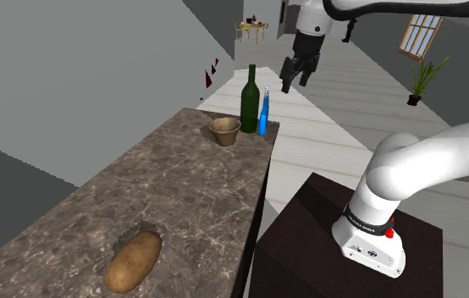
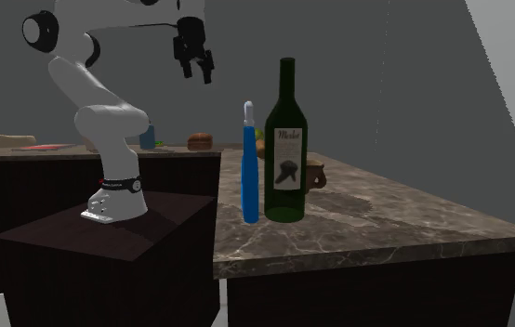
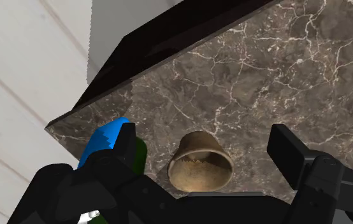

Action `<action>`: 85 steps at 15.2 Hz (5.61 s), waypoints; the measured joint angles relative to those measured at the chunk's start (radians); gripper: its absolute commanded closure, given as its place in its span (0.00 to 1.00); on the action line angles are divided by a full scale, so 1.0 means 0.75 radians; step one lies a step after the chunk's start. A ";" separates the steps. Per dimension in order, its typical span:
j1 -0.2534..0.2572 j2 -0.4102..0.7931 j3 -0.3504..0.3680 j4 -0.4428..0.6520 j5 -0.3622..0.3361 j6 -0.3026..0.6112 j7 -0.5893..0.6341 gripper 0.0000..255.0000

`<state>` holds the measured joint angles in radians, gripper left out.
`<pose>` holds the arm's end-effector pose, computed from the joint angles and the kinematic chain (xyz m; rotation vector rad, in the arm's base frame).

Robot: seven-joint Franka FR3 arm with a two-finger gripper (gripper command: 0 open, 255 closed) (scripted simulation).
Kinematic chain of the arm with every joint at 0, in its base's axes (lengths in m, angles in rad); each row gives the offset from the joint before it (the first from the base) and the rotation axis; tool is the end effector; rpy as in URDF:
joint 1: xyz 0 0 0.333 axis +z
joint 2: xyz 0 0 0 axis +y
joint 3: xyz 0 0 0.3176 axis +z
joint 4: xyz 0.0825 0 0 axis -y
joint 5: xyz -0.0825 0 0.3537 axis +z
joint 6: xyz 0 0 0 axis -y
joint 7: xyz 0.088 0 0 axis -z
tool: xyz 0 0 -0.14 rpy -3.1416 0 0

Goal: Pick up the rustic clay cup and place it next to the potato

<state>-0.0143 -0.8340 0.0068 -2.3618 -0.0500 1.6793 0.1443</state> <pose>0.2781 -0.0079 0.5802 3.0787 -0.2344 0.2395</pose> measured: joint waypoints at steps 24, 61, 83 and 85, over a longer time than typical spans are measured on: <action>-0.010 1.109 0.275 0.410 -0.406 0.494 0.280 0.00; 0.024 1.500 0.266 0.670 -0.618 0.528 0.370 1.00; 0.026 1.377 0.287 0.895 -0.529 0.214 0.214 1.00; 0.028 1.375 0.289 0.925 -0.524 0.183 0.203 1.00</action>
<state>0.0068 0.1970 0.2237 -1.6679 -0.4433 1.8166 0.2966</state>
